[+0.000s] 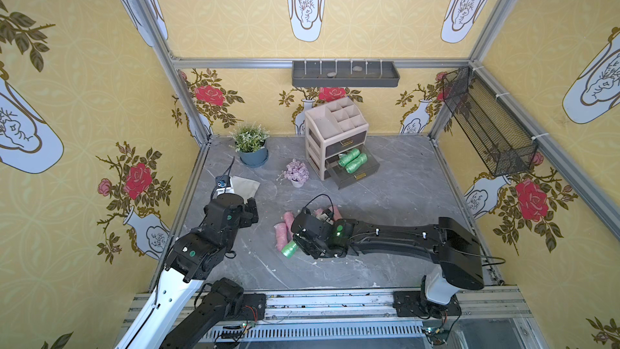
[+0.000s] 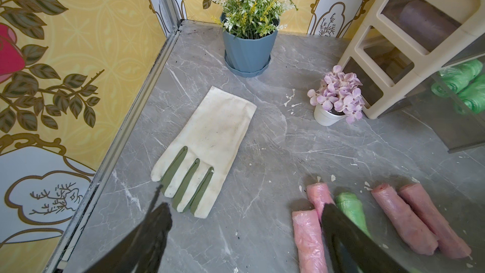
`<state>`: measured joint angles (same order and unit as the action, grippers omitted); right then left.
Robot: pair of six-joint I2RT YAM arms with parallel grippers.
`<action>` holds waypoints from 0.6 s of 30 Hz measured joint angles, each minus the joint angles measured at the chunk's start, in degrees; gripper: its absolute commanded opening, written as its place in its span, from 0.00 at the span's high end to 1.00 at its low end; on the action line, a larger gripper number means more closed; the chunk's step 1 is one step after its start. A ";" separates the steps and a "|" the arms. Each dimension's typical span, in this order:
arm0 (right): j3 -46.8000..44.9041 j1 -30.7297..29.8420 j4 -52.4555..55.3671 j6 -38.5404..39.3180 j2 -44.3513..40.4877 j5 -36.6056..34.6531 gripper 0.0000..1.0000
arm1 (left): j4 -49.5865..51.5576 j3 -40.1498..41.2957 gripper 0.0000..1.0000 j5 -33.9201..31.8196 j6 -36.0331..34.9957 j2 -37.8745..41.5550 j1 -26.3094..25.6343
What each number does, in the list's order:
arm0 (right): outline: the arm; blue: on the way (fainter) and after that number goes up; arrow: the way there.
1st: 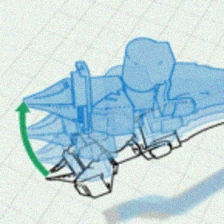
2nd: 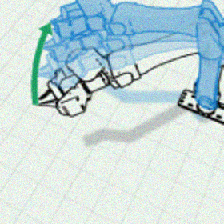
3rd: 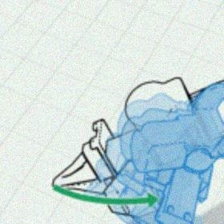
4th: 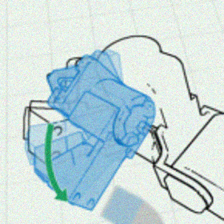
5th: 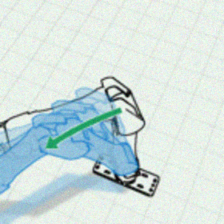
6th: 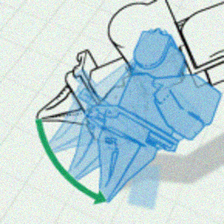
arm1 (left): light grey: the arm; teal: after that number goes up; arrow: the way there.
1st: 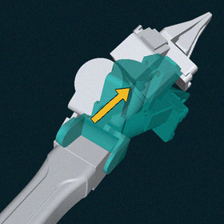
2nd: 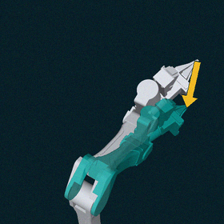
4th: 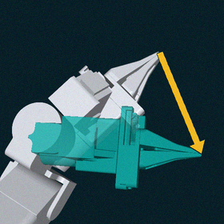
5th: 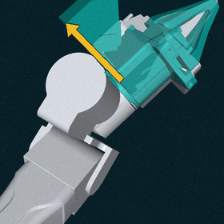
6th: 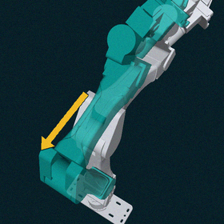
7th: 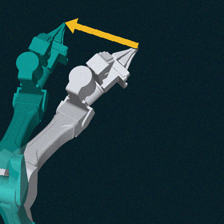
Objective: Sort the rolls of trash bags by color and place them into the drawer
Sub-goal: Pick up the roll of trash bags from the center of the board, then place the roll of trash bags in the drawer.
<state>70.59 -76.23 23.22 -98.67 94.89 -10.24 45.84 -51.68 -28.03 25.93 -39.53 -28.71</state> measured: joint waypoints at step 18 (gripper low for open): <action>14.03 38.75 24.90 29.11 -20.63 -3.39 0.77 | -0.04 0.00 0.12 1.88 -0.02 -3.43 0.90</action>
<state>84.62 -37.47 48.12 -69.56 74.26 -13.63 45.80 -51.68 -26.15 25.91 -42.96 -27.81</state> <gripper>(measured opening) 0.231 0.890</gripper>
